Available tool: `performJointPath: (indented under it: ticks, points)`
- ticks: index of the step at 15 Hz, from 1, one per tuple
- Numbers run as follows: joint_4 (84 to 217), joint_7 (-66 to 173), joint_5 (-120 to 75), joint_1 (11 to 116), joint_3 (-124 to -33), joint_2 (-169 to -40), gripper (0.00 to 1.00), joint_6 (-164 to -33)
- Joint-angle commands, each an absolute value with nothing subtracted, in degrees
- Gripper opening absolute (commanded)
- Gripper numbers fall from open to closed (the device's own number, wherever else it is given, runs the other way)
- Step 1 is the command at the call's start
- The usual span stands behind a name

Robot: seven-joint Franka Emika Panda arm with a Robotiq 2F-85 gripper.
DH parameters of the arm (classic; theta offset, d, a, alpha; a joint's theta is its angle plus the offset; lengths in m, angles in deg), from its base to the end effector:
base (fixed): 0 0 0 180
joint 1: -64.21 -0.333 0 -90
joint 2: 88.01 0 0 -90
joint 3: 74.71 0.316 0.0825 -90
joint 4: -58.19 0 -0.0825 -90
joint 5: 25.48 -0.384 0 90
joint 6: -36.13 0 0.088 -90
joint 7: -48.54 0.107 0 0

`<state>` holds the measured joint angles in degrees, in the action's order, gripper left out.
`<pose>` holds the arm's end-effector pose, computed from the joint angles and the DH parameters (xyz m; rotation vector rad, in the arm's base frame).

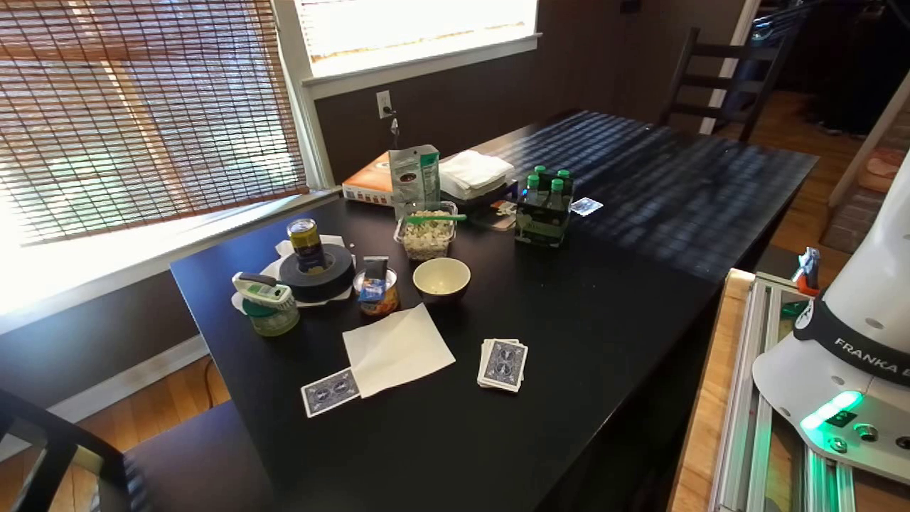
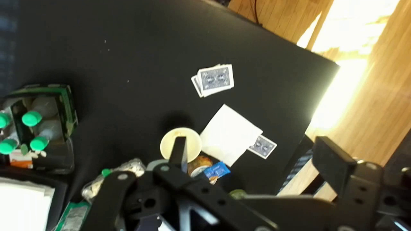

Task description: Move the can to the right

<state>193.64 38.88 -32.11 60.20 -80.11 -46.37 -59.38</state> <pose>0.3320 -0.0041 0.5766 -2.9568 -0.2335 -0.0626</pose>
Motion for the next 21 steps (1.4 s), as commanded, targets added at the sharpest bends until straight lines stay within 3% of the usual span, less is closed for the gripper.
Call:
performJointPath:
  ticks: [1, 8, 9, 12, 17, 21]
  points:
    - [189.83, 41.57, -34.08, 60.32, -77.53, -56.88, 1.00, -70.63]
    - [179.44, 51.42, -31.29, 60.73, -72.33, -80.12, 1.00, -89.32]
    - [185.42, 48.64, -32.16, 60.55, -73.20, -73.31, 1.00, -88.39]
    - [180.97, 49.98, -32.11, 60.54, -72.54, -79.97, 1.00, -89.86]
    - [179.99, 50.17, -32.10, 60.66, -72.56, -80.26, 1.00, -89.85]
    - [173.17, 53.44, -29.89, 60.97, -72.17, -90.03, 1.00, -100.65]
